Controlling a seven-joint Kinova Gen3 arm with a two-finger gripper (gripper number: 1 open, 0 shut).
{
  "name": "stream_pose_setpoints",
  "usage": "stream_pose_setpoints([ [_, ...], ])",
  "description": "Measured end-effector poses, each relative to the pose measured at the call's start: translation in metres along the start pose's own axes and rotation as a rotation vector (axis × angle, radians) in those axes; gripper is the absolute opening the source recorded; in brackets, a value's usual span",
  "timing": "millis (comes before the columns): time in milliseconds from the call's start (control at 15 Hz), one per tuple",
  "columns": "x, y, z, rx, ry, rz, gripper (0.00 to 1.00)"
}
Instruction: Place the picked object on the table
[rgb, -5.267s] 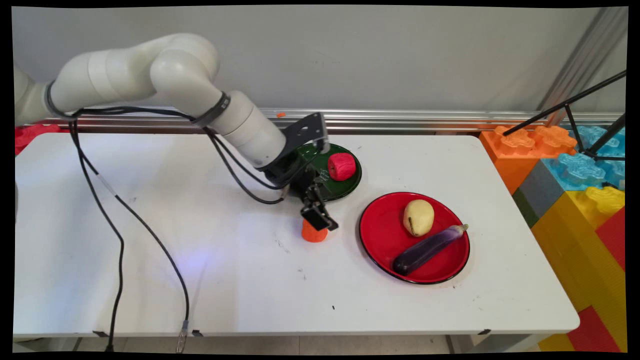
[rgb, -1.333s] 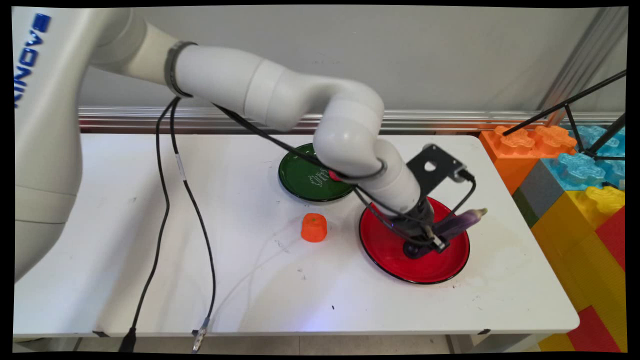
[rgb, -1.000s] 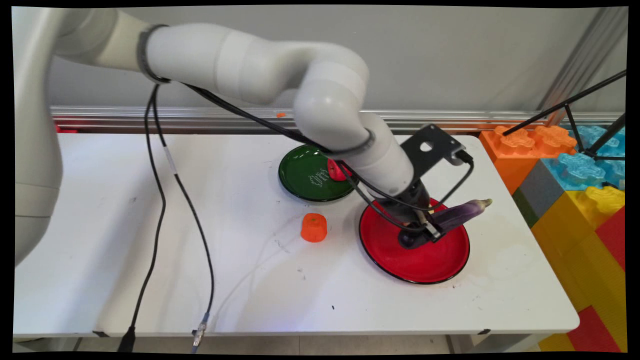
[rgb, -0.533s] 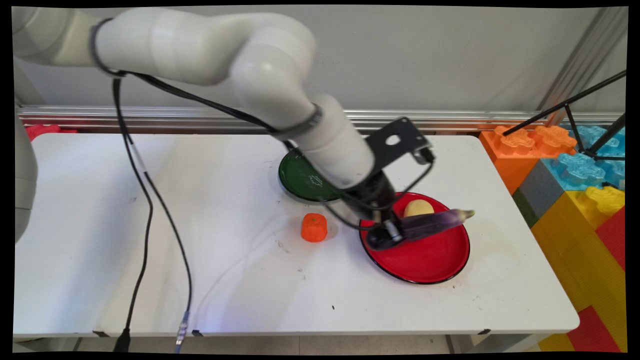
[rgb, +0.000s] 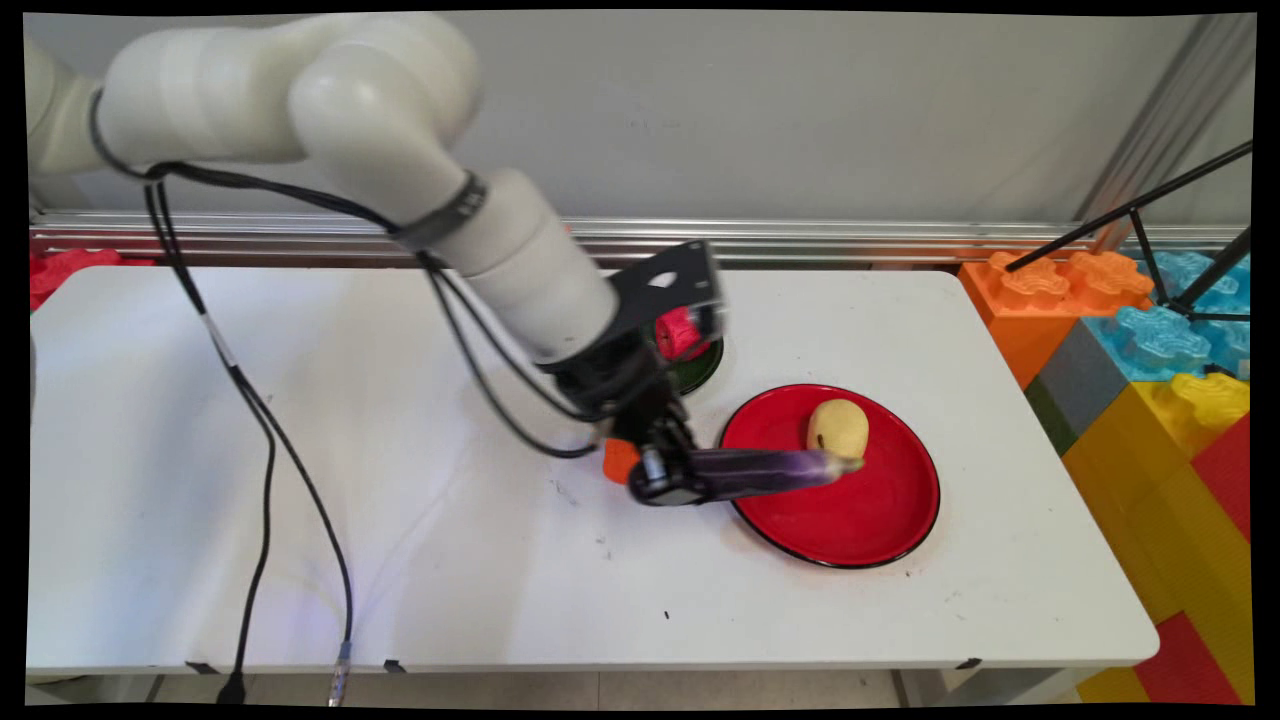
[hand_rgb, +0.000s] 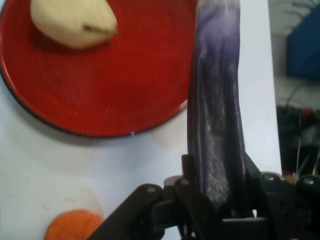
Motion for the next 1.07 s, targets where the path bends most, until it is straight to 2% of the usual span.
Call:
stream_pose_setpoints([
  [600,-0.082,-0.02,-0.015,-0.059,-0.045,0.153,0.0],
  [1067,-0.133,-0.035,-0.002,-0.058,-0.071,0.195,0.0],
])
